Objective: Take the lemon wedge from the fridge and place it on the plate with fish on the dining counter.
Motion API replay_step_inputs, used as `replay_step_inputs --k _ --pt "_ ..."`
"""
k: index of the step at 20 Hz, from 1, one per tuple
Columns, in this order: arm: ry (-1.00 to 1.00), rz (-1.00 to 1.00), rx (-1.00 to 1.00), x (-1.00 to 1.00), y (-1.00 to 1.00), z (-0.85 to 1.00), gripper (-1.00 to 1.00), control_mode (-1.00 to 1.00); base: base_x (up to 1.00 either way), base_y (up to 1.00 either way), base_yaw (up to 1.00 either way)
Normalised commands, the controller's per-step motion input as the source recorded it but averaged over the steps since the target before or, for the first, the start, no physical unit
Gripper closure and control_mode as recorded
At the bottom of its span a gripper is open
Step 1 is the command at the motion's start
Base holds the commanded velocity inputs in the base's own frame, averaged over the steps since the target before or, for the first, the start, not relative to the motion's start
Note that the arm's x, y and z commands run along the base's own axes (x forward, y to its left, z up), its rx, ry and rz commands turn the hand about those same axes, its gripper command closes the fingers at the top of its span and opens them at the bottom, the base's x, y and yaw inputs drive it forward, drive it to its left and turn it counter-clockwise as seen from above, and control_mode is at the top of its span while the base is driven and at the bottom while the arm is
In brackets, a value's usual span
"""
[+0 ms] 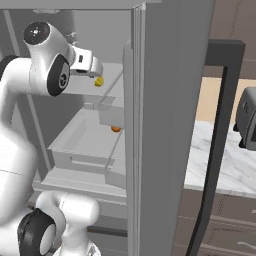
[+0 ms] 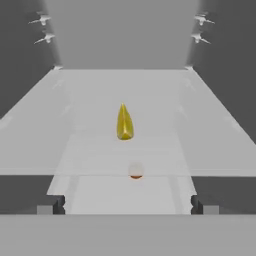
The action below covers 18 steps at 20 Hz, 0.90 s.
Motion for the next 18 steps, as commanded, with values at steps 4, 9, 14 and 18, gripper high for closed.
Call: replay_step_inputs --k 4,9,14,18 --pt "0.0 0.03 0.0 0.08 -0.1 -0.18 -1.0 -1.0 0.0 0.0 0.0" --pt "0.0 0.01 0.0 0.28 -0.01 -0.24 -1.0 -1.0 0.0 0.0 0.0" --pt "0.0 0.0 0.0 0.51 0.0 -0.21 -1.0 -1.0 0.0 0.0 0.0" --pt "0.0 0.0 0.0 0.62 0.0 -0.19 -1.0 -1.0 0.0 0.0 0.0"
